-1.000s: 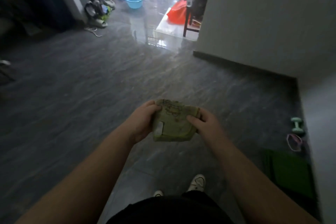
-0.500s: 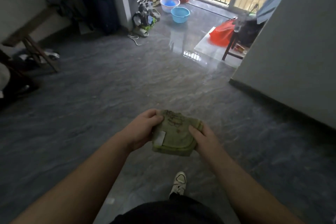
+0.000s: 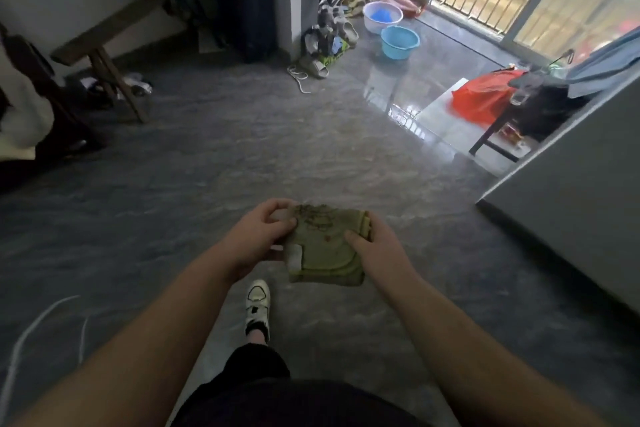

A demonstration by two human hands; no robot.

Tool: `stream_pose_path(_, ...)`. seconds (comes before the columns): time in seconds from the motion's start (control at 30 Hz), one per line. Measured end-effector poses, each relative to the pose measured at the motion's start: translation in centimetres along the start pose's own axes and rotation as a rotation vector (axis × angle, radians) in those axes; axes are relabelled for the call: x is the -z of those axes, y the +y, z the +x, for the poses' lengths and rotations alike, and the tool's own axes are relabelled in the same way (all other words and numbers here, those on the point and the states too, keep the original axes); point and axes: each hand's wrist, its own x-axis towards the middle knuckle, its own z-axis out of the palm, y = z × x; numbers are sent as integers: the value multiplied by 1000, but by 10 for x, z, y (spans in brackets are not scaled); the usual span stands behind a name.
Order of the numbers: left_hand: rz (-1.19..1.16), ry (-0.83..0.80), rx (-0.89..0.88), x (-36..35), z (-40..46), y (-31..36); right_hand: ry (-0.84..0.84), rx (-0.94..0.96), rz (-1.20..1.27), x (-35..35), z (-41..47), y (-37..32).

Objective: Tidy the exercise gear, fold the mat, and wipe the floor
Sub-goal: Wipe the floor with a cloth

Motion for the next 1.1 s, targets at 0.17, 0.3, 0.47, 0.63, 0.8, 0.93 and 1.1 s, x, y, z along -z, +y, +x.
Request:
stream_pose_path(0.17, -51, -96, -15, 53, 85, 41, 76, -41, 59, -31, 95, -30)
stream_pose_path(0.3, -25, -169, 9, 94, 159, 83, 135, -69, 75, -56, 169, -53)
stream_pose_path(0.47, 52, -261, 40, 119, 238, 141, 208, -40, 130, -58, 234, -84)
stream_pose_path(0.63, 77, -357, 66, 97, 305, 189, 352, -36, 166, -29, 284, -106)
stream_pose_path(0.8, 104, -430, 92, 57, 378, 221, 444, -46, 211, 16, 339, -108)
stream_pose_path(0.93, 118, -545, 65, 25, 444, 242, 461, -62, 281, 61, 397, -104)
stream_pose_path(1.1, 249, -539, 49, -25, 535, 275, 447, -95, 276, 123, 492, -98)
